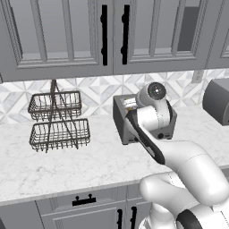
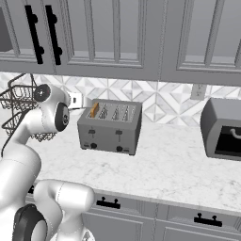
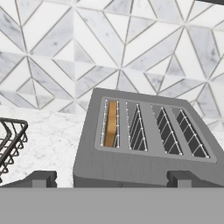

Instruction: Start the toaster. Once the lever pops up, take the bread to the plate on the dining counter.

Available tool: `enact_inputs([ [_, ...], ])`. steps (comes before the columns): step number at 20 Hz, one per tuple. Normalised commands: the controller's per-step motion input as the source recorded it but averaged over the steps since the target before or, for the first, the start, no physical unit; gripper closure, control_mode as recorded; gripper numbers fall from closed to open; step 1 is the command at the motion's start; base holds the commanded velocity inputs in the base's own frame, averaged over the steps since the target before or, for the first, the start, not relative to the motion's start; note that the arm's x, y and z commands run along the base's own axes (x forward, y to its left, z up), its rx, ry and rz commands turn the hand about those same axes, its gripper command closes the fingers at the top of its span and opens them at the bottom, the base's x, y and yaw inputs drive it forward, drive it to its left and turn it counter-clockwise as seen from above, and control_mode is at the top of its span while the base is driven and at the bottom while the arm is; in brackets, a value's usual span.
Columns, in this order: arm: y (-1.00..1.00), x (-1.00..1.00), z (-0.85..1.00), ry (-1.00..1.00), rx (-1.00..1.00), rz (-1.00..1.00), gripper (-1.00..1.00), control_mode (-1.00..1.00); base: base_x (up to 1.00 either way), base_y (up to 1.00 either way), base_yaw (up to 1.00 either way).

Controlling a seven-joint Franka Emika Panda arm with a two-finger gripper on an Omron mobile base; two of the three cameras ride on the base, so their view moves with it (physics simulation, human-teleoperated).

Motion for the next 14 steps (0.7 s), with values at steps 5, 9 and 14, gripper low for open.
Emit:
enact_inputs([
  [5, 0.00, 0.00, 0.00, 0.00, 0.00, 0.00, -1.00, -1.00, 0.00, 0.00, 0.00],
  [9, 0.00, 0.00, 0.00, 0.00, 0.00, 0.00, -1.00, -1.00, 0.00, 0.00, 0.00],
  [14, 0.00, 0.00, 0.00, 0.00, 0.00, 0.00, -1.00, -1.00, 0.00, 0.00, 0.00],
])
